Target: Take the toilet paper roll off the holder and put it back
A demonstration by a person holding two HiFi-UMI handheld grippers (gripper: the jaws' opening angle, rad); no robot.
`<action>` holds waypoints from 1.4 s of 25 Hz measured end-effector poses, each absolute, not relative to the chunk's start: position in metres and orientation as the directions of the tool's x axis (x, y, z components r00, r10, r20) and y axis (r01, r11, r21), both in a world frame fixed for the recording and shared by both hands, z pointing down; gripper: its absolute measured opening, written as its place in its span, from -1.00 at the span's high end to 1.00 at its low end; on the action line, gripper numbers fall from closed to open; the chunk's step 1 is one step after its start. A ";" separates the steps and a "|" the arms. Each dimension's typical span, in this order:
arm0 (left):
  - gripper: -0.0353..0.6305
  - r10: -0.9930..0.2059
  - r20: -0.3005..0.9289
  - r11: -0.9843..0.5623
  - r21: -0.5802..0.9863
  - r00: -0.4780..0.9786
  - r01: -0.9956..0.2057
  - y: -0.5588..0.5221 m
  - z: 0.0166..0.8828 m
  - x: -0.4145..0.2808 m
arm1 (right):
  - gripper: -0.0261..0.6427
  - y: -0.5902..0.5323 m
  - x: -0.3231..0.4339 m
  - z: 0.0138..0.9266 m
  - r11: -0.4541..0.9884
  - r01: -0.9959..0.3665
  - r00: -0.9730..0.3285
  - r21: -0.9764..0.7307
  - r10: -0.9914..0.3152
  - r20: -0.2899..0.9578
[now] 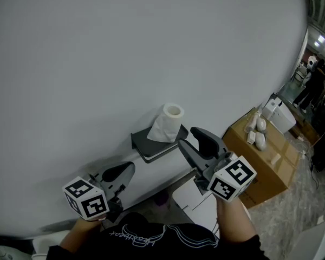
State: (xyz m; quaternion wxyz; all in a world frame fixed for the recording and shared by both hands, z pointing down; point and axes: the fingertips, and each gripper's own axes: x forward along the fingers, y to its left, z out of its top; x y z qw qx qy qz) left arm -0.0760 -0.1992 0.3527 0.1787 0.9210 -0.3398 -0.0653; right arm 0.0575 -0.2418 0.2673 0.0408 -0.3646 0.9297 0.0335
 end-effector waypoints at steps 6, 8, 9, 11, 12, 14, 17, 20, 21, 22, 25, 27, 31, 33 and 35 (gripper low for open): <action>0.88 -0.635 0.010 -0.717 0.366 0.772 -0.594 -0.181 0.355 -0.062 | 0.87 -0.214 0.080 0.286 0.717 -0.696 -0.707 -0.041 -0.694 -0.135; 0.88 -0.623 0.011 -0.727 0.361 0.782 -0.584 -0.173 0.357 -0.056 | 0.94 -0.205 0.084 0.296 0.720 -0.690 -0.709 -0.072 -0.693 -0.132; 0.88 -0.617 0.013 -0.732 0.360 0.787 -0.579 -0.170 0.359 -0.053 | 0.94 -0.200 0.085 0.301 0.723 -0.686 -0.712 -0.083 -0.690 -0.129; 0.88 -0.604 0.022 -0.738 0.364 0.797 -0.569 -0.164 0.363 -0.049 | 0.94 -0.191 0.085 0.312 0.726 -0.681 -0.717 -0.094 -0.687 -0.115; 0.88 -0.599 0.026 -0.738 0.369 0.800 -0.565 -0.161 0.365 -0.047 | 0.94 -0.187 0.085 0.319 0.726 -0.681 -0.718 -0.095 -0.688 -0.106; 0.88 -0.597 0.027 -0.737 0.376 0.802 -0.561 -0.157 0.366 -0.046 | 0.93 -0.179 0.085 0.332 0.721 -0.687 -0.716 -0.093 -0.693 -0.084; 0.88 -0.610 0.005 -0.735 0.370 0.792 -0.568 -0.150 0.366 -0.048 | 0.92 -0.169 0.084 0.354 0.721 -0.685 -0.722 -0.106 -0.691 -0.037; 0.88 -0.612 -0.001 -0.739 0.359 0.791 -0.570 -0.143 0.369 -0.050 | 0.91 -0.159 0.079 0.373 0.729 -0.672 -0.735 -0.133 -0.678 -0.004; 0.88 -0.610 0.002 -0.740 0.358 0.793 -0.570 -0.140 0.371 -0.050 | 0.91 -0.156 0.077 0.378 0.731 -0.667 -0.739 -0.140 -0.674 0.004; 0.88 -0.610 0.006 -0.739 0.357 0.793 -0.571 -0.137 0.372 -0.050 | 0.91 -0.152 0.075 0.381 0.734 -0.664 -0.743 -0.145 -0.670 0.010; 0.88 -0.617 0.013 -0.730 0.364 0.787 -0.579 -0.130 0.376 -0.051 | 0.91 -0.142 0.073 0.387 0.738 -0.655 -0.749 -0.161 -0.662 0.012; 0.88 -0.622 0.016 -0.725 0.367 0.783 -0.583 -0.126 0.379 -0.051 | 0.91 -0.137 0.074 0.388 0.739 -0.652 -0.750 -0.170 -0.661 0.002; 0.88 -0.628 0.022 -0.717 0.372 0.778 -0.590 -0.121 0.385 -0.051 | 0.91 -0.129 0.078 0.393 0.740 -0.648 -0.752 -0.178 -0.659 0.000; 0.88 -0.634 0.027 -0.709 0.378 0.773 -0.595 -0.119 0.386 -0.051 | 0.91 -0.127 0.079 0.396 0.740 -0.645 -0.754 -0.190 -0.656 0.004; 0.88 -0.641 0.026 -0.706 0.374 0.767 -0.602 -0.118 0.383 -0.051 | 0.91 -0.126 0.079 0.396 0.743 -0.641 -0.758 -0.194 -0.653 0.002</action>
